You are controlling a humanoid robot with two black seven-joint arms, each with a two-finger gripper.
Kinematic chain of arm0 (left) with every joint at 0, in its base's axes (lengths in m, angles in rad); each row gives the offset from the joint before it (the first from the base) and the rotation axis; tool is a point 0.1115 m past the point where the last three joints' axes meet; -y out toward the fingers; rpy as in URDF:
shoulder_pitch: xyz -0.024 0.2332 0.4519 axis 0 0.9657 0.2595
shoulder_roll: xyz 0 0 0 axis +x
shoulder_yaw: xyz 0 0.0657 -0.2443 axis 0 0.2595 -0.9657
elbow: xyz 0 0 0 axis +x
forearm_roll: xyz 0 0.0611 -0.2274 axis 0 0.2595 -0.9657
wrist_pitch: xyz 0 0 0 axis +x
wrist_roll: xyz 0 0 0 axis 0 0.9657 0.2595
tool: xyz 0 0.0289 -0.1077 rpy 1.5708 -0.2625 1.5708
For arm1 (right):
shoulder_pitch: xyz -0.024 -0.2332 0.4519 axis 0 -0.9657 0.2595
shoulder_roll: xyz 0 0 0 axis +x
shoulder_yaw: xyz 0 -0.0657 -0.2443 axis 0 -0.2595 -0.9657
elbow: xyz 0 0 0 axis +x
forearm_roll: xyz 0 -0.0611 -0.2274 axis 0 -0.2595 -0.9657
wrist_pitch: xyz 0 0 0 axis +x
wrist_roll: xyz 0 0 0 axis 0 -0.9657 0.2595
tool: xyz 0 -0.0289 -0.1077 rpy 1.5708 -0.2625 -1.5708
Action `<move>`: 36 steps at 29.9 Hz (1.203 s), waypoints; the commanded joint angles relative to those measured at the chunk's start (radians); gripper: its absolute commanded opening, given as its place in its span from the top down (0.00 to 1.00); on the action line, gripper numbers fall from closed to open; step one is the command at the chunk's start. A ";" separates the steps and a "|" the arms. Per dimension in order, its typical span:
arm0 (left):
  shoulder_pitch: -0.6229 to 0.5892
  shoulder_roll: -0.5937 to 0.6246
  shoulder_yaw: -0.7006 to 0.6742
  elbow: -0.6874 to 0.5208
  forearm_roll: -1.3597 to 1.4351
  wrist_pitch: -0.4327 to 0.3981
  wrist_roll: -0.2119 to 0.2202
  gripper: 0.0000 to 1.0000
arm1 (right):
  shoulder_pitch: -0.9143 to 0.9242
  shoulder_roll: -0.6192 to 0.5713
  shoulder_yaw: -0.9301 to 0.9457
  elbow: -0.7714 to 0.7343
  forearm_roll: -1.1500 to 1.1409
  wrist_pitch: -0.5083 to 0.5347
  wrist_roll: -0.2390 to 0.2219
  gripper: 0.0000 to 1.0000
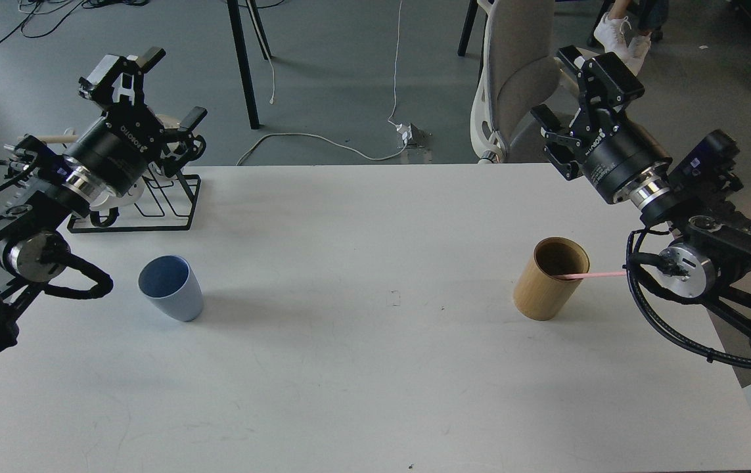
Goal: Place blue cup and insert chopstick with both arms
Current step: 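Lower the left gripper from the raised pose toward the blue cup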
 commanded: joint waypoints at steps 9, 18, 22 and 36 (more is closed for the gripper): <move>-0.008 0.004 -0.007 0.014 -0.043 0.000 0.000 0.01 | 0.001 -0.014 0.012 0.001 0.001 -0.003 0.000 0.06; -0.047 0.113 -0.133 -0.124 -0.029 0.000 0.000 0.01 | -0.005 -0.005 0.041 0.004 0.001 -0.003 0.000 0.06; -0.088 0.249 -0.124 -0.232 0.126 0.000 0.000 0.01 | -0.004 -0.002 0.049 0.004 -0.001 -0.003 0.000 0.06; -0.131 0.630 0.123 -0.398 0.881 0.077 0.000 0.01 | -0.016 -0.014 0.052 0.015 -0.004 -0.003 0.000 0.06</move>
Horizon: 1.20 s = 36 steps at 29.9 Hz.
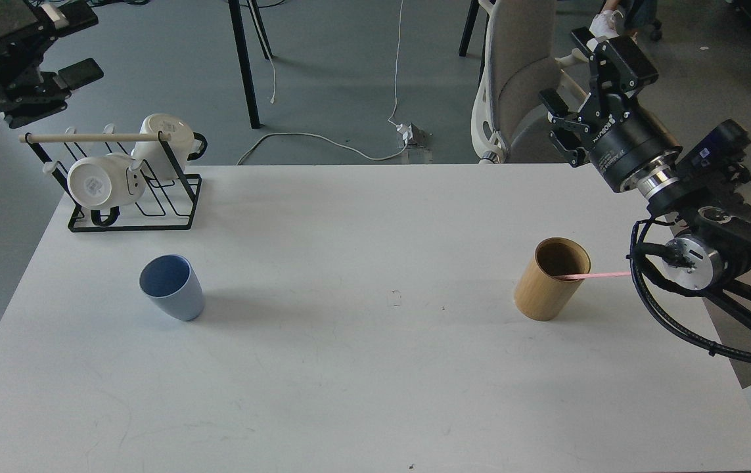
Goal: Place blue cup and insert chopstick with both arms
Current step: 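Lower the left gripper from the raised pose toward the blue cup, then reach the left gripper to the blue cup and grasp its side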
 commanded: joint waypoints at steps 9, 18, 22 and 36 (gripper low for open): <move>0.008 0.019 0.308 0.347 0.539 0.318 0.000 0.01 | -0.048 -0.009 0.000 0.000 -0.011 0.003 0.000 0.05; 0.037 -0.210 0.395 0.516 0.613 0.381 0.000 0.03 | -0.069 -0.010 -0.008 -0.006 -0.015 0.003 0.000 0.05; 0.048 -0.280 0.396 0.513 0.615 0.381 0.000 0.03 | -0.089 -0.024 -0.006 -0.004 -0.015 0.003 0.000 0.05; 0.109 -0.365 0.401 0.499 0.616 0.380 0.000 0.04 | -0.106 -0.030 -0.006 -0.010 -0.020 0.003 0.000 0.05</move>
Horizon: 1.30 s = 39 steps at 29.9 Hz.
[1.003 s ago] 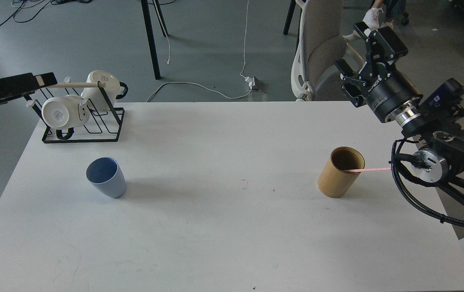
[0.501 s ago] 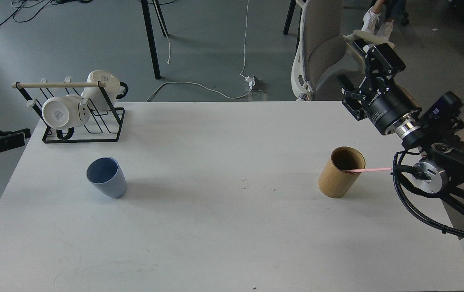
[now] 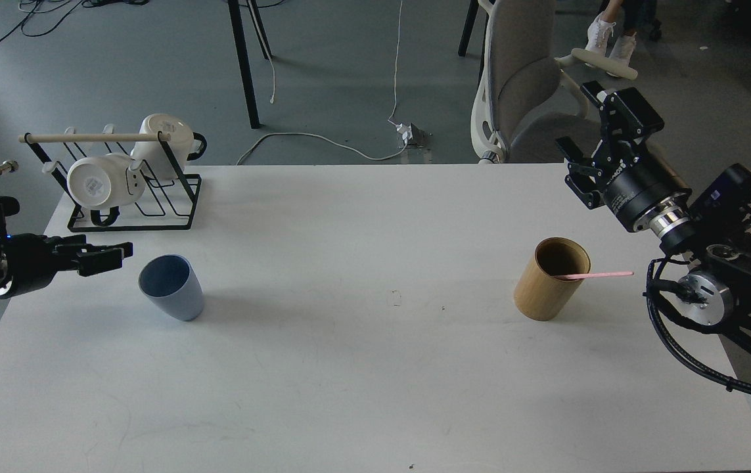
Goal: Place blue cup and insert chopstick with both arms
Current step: 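Reach the left gripper to the blue cup and grasp its side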
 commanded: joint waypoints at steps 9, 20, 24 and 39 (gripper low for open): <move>0.044 -0.043 0.001 0.001 0.000 0.003 0.000 0.07 | 0.000 0.000 -0.002 -0.002 -0.003 0.000 0.000 0.05; 0.029 -0.033 -0.012 0.001 -0.004 0.001 0.000 0.09 | -0.025 -0.002 -0.002 0.000 -0.003 0.000 0.000 0.05; 0.012 0.019 -0.019 -0.023 -0.021 -0.002 0.000 0.09 | -0.028 -0.002 -0.002 0.000 -0.003 0.000 0.000 0.05; 0.034 0.060 -0.038 -0.287 -0.020 0.001 0.000 0.10 | -0.038 -0.002 0.000 -0.002 -0.003 0.000 0.000 0.05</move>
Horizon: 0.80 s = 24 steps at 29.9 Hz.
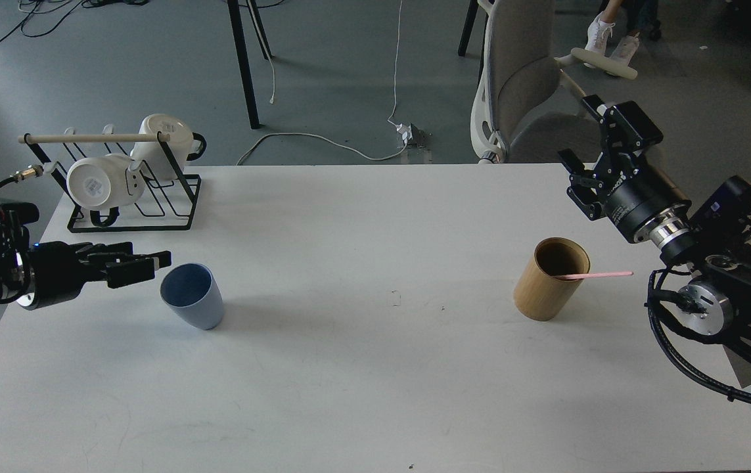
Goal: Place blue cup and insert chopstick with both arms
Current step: 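Reach the left gripper to the blue cup and grasp its side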
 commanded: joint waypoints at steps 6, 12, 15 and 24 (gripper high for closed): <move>0.014 -0.068 0.004 0.098 0.004 0.002 0.000 0.11 | -0.011 -0.015 0.001 0.002 0.000 0.000 0.000 0.05; 0.032 -0.077 0.005 0.108 0.007 0.019 0.000 0.30 | -0.020 -0.017 0.003 0.002 0.000 0.000 0.000 0.05; 0.044 -0.082 0.005 0.108 0.007 0.031 0.000 0.38 | -0.023 -0.021 0.001 0.002 0.000 0.000 0.000 0.05; 0.064 -0.083 0.005 0.109 0.007 0.034 0.000 0.61 | -0.038 -0.026 0.003 0.002 0.000 0.001 0.000 0.05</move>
